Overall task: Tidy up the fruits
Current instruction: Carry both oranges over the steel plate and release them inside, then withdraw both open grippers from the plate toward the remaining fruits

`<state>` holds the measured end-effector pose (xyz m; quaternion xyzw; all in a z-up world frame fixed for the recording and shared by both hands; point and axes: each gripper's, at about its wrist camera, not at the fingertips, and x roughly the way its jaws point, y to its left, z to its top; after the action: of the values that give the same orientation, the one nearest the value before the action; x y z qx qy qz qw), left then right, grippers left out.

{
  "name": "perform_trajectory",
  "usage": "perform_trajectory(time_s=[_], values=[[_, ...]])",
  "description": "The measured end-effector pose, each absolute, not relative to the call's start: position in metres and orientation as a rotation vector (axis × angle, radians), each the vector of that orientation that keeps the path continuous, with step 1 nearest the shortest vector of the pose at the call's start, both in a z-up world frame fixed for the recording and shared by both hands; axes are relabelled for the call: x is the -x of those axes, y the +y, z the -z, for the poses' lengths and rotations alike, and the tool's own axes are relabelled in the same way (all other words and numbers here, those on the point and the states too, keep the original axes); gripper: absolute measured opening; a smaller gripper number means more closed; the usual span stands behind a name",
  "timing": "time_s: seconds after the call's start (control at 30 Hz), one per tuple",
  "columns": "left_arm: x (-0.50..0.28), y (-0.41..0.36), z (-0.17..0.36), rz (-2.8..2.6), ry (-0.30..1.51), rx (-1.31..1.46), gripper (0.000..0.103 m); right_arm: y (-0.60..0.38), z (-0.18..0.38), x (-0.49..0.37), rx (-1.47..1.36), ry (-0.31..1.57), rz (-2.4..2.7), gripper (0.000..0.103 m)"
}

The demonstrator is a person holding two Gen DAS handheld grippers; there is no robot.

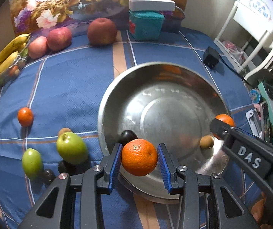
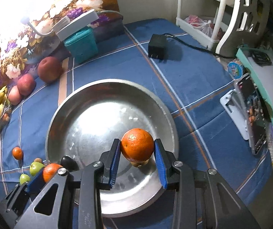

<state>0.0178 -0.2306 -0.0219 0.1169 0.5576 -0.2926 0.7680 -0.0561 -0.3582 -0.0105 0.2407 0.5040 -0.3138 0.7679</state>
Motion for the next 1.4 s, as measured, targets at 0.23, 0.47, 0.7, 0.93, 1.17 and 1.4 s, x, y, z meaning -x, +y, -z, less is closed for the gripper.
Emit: perform_trajectory(time_s=[0.23,0.47,0.7,0.93,1.17,1.4], values=[[-0.009,-0.237,0.031,0.647,1.225,-0.288,0.041,-0.353,0.026,0.048,-0.521,1.146,0.644,0.037],[-0.005,-0.238,0.036,0.646,1.235,-0.306,0.041,-0.351,0.034,0.047,-0.527,1.174,0.633,0.037],[-0.005,-0.24,0.037,0.644,1.243,-0.314,0.042,-0.35,0.036,0.047,-0.53,1.182,0.625,0.037],[-0.005,-0.24,0.031,0.654,1.226,-0.306,0.058,-0.347,0.031,0.046,-0.523,1.166,0.611,0.04],[-0.013,-0.233,0.026,0.638,1.228,-0.28,0.061,-0.346,0.022,0.048,-0.505,1.142,0.628,0.045],[-0.031,-0.212,0.023,0.576,1.239,-0.22,0.062,-0.35,0.015,0.053,-0.509,1.121,0.655,0.045]])
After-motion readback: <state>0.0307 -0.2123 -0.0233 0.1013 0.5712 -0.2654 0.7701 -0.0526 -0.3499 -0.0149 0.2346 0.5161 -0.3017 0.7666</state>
